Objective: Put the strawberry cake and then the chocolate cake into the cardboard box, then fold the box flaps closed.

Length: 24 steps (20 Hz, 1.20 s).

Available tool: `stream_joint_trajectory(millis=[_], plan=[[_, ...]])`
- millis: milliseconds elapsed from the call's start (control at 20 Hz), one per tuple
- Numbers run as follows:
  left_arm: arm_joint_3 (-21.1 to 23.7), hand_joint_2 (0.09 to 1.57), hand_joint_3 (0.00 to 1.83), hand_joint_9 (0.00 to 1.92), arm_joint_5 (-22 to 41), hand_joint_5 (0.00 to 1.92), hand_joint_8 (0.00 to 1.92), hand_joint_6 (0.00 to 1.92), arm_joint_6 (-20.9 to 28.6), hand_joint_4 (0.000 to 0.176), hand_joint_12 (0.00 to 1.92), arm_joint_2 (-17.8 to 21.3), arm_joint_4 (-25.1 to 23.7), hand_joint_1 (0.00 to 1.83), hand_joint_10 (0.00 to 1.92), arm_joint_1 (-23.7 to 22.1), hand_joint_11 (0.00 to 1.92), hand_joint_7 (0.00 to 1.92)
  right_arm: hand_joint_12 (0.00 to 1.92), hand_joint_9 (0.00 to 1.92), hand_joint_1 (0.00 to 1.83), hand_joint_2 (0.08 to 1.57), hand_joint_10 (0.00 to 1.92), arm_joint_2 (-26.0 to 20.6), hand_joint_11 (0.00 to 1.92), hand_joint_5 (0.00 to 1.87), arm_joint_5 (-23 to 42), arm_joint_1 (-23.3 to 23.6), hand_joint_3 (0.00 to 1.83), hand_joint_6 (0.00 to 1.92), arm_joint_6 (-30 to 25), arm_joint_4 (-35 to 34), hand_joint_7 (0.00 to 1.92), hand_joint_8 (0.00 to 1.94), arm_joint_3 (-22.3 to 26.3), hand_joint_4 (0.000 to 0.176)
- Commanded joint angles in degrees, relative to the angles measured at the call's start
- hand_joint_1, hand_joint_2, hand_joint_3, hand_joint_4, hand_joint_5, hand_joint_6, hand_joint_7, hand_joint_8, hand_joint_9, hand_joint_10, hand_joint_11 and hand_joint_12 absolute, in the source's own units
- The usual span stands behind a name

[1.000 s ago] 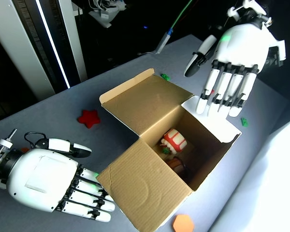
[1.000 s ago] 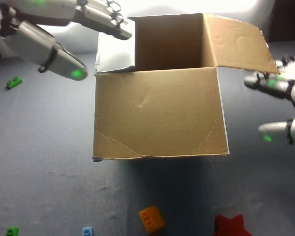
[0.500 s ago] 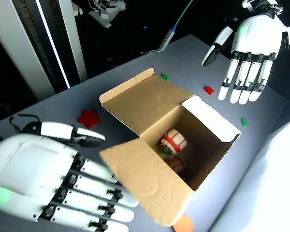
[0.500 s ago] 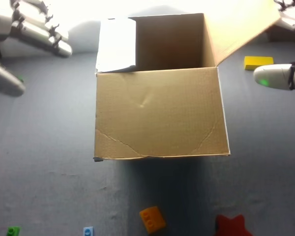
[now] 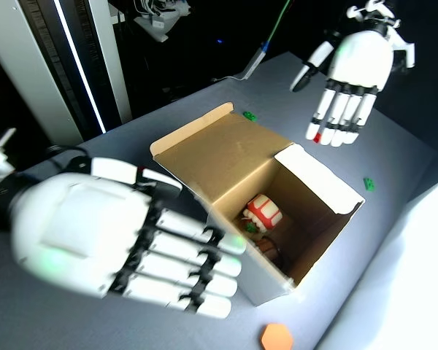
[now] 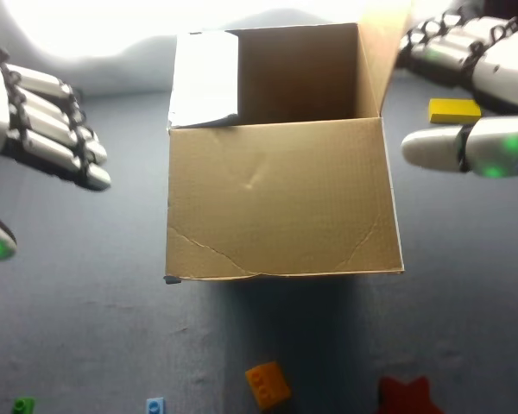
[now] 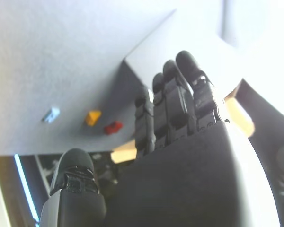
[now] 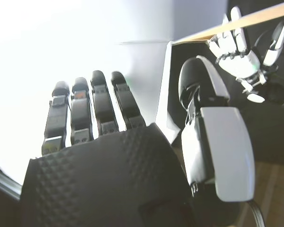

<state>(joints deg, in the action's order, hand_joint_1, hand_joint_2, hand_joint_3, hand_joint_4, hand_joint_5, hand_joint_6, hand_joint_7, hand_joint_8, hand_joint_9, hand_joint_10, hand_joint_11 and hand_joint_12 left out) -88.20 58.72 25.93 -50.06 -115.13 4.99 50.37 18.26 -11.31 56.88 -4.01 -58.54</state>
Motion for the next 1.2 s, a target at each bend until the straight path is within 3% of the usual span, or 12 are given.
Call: stream_joint_trajectory(millis=[0,150,200,400,450,550,750,900,1000,1100,1150], plan=[[0.26,1.15,0.0,0.32,-1.38,0.31,0.0,0.01,-0.97,0.048,0.98,0.94,5.13,0.13,0.01,0.47,0.0,0.29,0.0,0.0,0.0,1.25,0.0,-0.59,0.0,0.0,6.57,1.2,0.01,0.0,0.16,-0.44,0.04,0.0,-0.17,0.0],[2.32,1.17,0.01,0.31,-2.01,0.26,0.0,0.0,-3.49,0.03,1.06,1.14,8.79,0.01,0.01,5.64,0.0,0.25,0.02,0.05,0.0,1.24,0.02,0.3,0.04,0.03,6.97,1.63,0.0,0.01,1.09,-0.44,0.1,0.02,-0.21,0.0],[3.04,1.18,0.01,0.31,-2.28,0.26,0.0,0.0,-4.61,0.02,1.1,1.14,10.27,0.0,0.01,7.35,0.0,0.25,0.19,0.07,0.0,1.23,0.0,0.46,0.01,0.04,7.05,1.83,0.0,0.0,1.43,-0.44,0.11,0.01,-0.25,0.0],[6.35,1.16,0.0,0.35,-3.3,0.31,0.01,0.01,-7.24,0.011,1.18,1.33,13.52,0.0,0.01,12.07,0.0,0.29,0.1,0.03,0.0,1.23,0.0,1.63,0.0,0.01,6.6,2.52,0.0,0.0,2.62,-0.44,0.07,0.0,-0.77,0.0],[7.69,1.16,0.0,0.34,-3.66,0.29,0.0,0.0,-8.06,0.009,1.15,1.4,14.46,0.0,0.01,12.94,0.0,0.28,0.24,0.05,0.0,1.23,0.01,2.23,0.0,0.02,6.81,2.52,0.0,0.0,2.97,-0.44,0.07,0.0,-1.24,0.0],[9.51,1.17,0.0,0.36,-4.24,0.29,0.01,0.0,-8.34,0.009,1.16,1.4,14.47,0.0,0.01,13.29,0.0,0.3,0.4,0.07,0.0,1.21,0.01,3.21,0.0,0.03,6.91,2.46,0.0,0.0,2.98,-0.44,0.09,0.01,-2.26,0.0],[13.17,1.17,0.0,0.39,-5.26,0.33,0.01,0.01,-9.63,0.008,1.22,1.34,14.75,0.0,0.02,13.28,0.0,0.33,0.37,0.04,0.0,1.24,0.0,5.33,0.0,0.04,3.61,2.84,0.0,0.0,3.23,0.29,0.05,0.0,-4.28,0.0],[15.85,1.2,0.01,0.38,-6.04,0.3,0.0,0.0,-10.47,0.006,1.19,1.02,14.75,0.0,0.01,13.73,0.0,0.32,0.37,0.07,0.0,1.25,0.01,6.12,0.0,0.05,2.18,3.07,0.01,0.01,3.23,5.05,0.07,0.01,-4.65,0.0],[17.21,1.19,0.0,0.37,-6.65,0.29,0.0,0.0,-10.85,0.011,1.18,0.95,14.8,0.0,0.01,14.34,0.0,0.32,0.45,0.09,0.0,1.26,0.02,6.33,0.0,0.08,1.99,3.1,0.01,0.01,3.24,5.67,0.1,0.01,-4.64,0.0],[17.88,1.19,0.0,0.39,-7.04,0.31,0.01,0.01,-11.24,0.015,1.19,0.9,15.05,0.0,0.01,15.03,0.0,0.33,0.33,0.06,0.0,1.27,0.0,6.33,0.0,0.08,1.71,3.2,0.01,0.0,3.24,6.02,0.09,0.0,-4.65,0.0],[17.96,1.2,0.0,0.38,-7.08,0.3,0.0,0.0,-11.4,0.008,1.16,0.89,15.3,0.0,0.01,15.36,0.0,0.32,0.32,0.06,0.0,1.28,0.0,6.34,0.0,0.07,1.31,3.27,0.01,0.0,3.24,6.38,0.08,0.0,-4.64,0.0]])
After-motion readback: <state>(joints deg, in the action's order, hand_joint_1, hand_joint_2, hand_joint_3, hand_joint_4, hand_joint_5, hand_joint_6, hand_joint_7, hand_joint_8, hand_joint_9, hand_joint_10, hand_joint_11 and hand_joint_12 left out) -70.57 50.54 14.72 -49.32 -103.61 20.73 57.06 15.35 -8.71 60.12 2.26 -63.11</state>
